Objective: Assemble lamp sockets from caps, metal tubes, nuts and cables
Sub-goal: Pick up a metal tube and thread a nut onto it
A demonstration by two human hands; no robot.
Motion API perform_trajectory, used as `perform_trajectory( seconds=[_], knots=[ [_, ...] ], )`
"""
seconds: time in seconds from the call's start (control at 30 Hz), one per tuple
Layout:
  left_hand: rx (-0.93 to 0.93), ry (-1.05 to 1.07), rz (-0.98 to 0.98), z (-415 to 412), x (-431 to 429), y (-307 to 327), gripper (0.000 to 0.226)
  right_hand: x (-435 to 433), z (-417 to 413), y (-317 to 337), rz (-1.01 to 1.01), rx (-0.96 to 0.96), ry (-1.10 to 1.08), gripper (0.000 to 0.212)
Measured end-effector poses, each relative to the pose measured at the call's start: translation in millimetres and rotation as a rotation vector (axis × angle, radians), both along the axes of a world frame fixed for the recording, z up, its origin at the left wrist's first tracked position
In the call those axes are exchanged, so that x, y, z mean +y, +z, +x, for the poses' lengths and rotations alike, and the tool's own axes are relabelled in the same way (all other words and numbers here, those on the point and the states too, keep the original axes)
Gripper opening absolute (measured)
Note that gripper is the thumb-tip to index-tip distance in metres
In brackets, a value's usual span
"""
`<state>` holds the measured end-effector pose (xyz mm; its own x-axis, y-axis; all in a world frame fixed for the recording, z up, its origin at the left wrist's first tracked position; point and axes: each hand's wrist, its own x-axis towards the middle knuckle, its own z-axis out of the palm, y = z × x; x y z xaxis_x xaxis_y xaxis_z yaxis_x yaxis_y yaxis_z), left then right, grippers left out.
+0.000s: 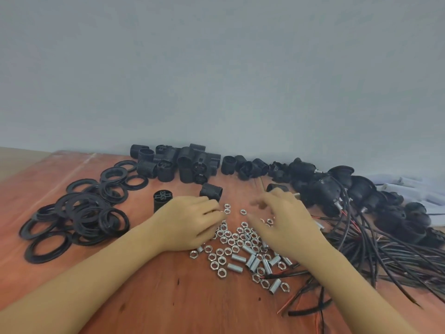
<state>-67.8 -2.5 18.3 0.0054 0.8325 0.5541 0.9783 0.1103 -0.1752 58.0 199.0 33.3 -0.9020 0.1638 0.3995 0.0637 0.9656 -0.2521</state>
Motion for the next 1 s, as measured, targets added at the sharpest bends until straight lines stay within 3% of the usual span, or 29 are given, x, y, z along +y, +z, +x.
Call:
perform_trajectory(
  seconds=[0.17,0.33,0.53,1.0],
  knots=[
    [-0.15,-0.027,0.029,3,-17,-3,0.025,0,15,-2,0.094,-0.135,0.006,0.03],
    [-0.232,-0.031,-0.064,4,-34,-5,0.026,-27,22,-11,-0.079,-0.045,0.166,0.022],
    [-0.291,-0.019,-0.087,7,-44,-9,0.013,-52,22,-24,-0.09,-0.111,0.261,0.034],
    [-0.602,0.103,-0.066,9,-40,-15,0.005,-70,18,-28,-0.037,-0.151,0.121,0.025]
  ],
)
